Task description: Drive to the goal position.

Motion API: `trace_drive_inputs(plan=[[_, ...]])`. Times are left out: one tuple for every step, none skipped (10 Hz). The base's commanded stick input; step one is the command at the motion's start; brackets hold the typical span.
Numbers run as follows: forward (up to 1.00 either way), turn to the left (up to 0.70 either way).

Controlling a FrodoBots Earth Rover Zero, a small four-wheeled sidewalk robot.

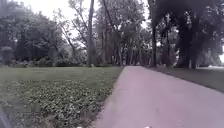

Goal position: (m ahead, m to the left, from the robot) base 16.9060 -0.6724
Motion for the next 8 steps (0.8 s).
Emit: trace_drive_inputs(plan=[[0.7,0.0],[0.7,0.0],[0.7,0.0],[0.7,0.0],[0.7,-0.06],[0.7,-0.14],[0.7,-0.14],[0.7,-0.14]])
